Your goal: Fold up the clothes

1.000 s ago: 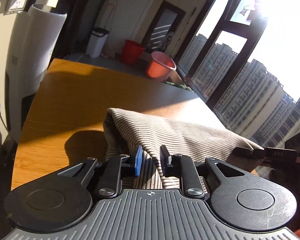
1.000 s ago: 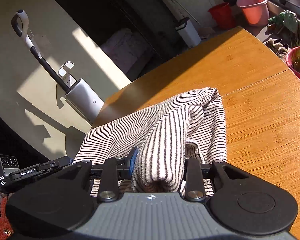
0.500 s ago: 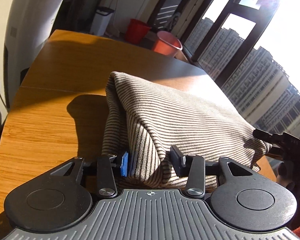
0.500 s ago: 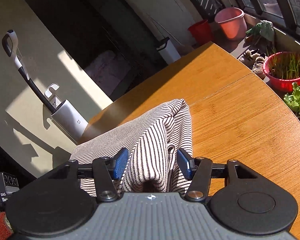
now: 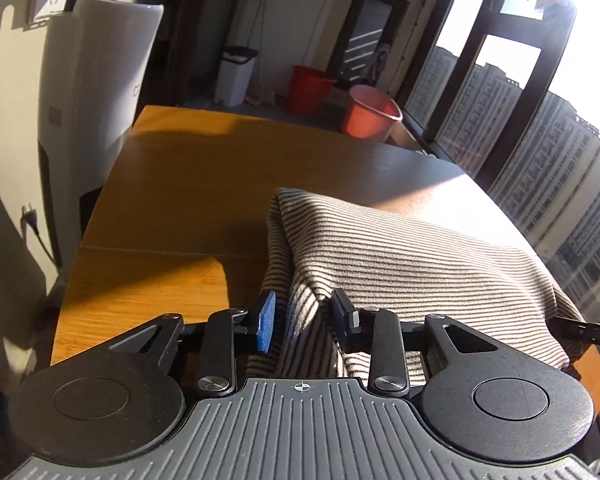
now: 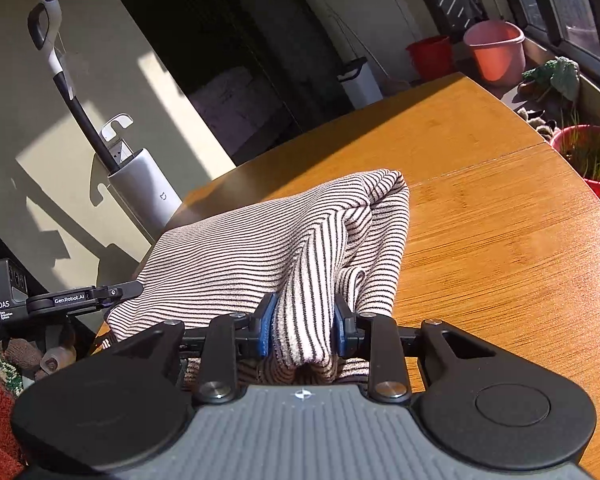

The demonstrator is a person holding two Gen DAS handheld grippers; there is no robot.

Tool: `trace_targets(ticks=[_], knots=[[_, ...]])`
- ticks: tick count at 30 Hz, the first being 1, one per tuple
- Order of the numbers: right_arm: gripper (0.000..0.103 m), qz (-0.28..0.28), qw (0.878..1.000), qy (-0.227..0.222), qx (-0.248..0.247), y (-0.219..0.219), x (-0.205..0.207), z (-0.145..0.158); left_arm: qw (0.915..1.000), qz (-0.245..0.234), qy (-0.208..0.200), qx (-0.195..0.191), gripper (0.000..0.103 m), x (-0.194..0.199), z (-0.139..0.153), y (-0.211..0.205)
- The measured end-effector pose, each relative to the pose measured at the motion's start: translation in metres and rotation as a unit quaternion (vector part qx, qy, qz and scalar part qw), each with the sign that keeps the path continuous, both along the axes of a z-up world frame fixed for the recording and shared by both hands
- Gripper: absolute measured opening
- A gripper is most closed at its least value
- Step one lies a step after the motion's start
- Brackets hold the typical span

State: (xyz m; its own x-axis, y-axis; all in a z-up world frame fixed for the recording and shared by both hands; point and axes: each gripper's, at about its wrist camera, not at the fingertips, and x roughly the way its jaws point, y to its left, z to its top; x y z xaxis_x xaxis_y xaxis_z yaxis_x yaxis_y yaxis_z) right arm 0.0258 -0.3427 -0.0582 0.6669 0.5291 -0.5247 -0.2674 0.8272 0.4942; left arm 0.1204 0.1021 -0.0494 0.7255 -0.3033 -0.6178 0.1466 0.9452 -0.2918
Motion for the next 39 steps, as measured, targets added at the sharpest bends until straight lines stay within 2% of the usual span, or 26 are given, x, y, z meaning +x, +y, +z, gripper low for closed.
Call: trace_targets(ticks=[1,2,3,4,6,7,8,9,10,11,15,18,20,22,24,26,30,33,36,37,39], knots=[[0.040,-0.002,1.000,0.000,-0.004,-0.002,-0.001,0.002,1.0000,0.006,-0.001,-0.003,0.038,0.000,0.002,0.003],[0.064,-0.006,1.000,-0.003,-0.014,-0.003,-0.001,0.005,0.9999,0.013,-0.003,-0.006,0.040,0.001,0.004,0.007],[0.077,-0.016,0.999,-0.010,-0.035,-0.005,-0.002,0.008,0.9997,0.021,-0.006,-0.006,0.041,0.000,0.008,0.010],[0.085,-0.026,0.998,-0.017,-0.057,-0.006,-0.003,0.012,0.9995,0.029,-0.009,-0.005,0.040,0.000,0.011,0.013],[0.085,-0.035,0.997,-0.035,-0.064,-0.010,-0.003,0.022,0.9990,0.043,-0.015,0.000,0.041,-0.003,0.020,0.018],[0.085,-0.037,0.997,-0.045,-0.059,-0.013,-0.003,0.028,0.9988,0.044,-0.017,-0.011,0.046,-0.002,0.026,0.022],[0.088,-0.039,0.996,-0.055,-0.053,-0.015,-0.003,0.033,0.9983,0.038,-0.013,-0.042,0.055,-0.006,0.031,0.027],[0.091,-0.040,0.996,-0.064,-0.047,-0.017,-0.002,0.038,0.9966,0.025,-0.005,-0.078,0.059,-0.009,0.033,0.030],[0.103,-0.039,0.996,-0.074,-0.038,-0.016,0.000,0.043,0.9937,0.008,0.004,-0.112,0.067,-0.011,0.034,0.030],[0.103,-0.038,0.995,-0.084,-0.027,-0.014,0.005,0.048,0.9905,-0.012,0.012,-0.136,0.076,-0.013,0.035,0.026],[0.103,0.001,0.994,-0.104,0.016,0.004,0.022,0.055,0.9861,-0.090,0.024,-0.138,0.093,-0.023,0.035,-0.011],[0.103,0.041,0.994,-0.098,0.021,0.023,0.038,0.048,0.9765,-0.154,0.050,-0.142,0.097,-0.028,0.021,-0.040],[0.103,0.052,0.996,-0.068,0.011,0.035,0.051,0.035,0.9766,-0.164,0.066,-0.122,0.097,-0.027,0.010,-0.054],[0.103,0.045,0.998,-0.047,0.003,0.038,0.056,0.021,0.9783,-0.160,0.074,-0.110,0.097,-0.023,-0.001,-0.057],[0.103,0.039,0.998,-0.040,0.001,0.037,0.055,0.011,0.9775,-0.160,0.071,-0.118,0.097,-0.019,-0.002,-0.054],[0.103,0.038,0.998,-0.045,0.015,0.033,0.049,0.007,0.9789,-0.153,0.067,-0.118,0.097,-0.013,-0.001,-0.049],[0.103,0.029,0.997,-0.041,0.051,0.030,0.035,0.004,0.9848,-0.142,0.046,-0.089,0.097,0.015,-0.005,-0.044],[0.103,0.049,0.996,-0.035,0.073,0.035,0.023,0.002,0.9902,-0.121,0.035,-0.060,0.097,0.046,-0.003,-0.044],[0.103,0.096,0.991,-0.028,0.091,0.051,0.010,0.001,0.9952,-0.087,0.031,-0.034,0.097,0.083,0.001,-0.047],[0.103,0.112,0.989,-0.028,0.092,0.058,0.006,0.001,0.9962,-0.077,0.030,-0.029,0.097,0.094,0.001,-0.047],[0.103,0.137,0.988,-0.043,0.065,0.074,-0.001,0.003,0.9972,-0.064,0.030,-0.025,0.097,0.108,0.003,-0.047]])
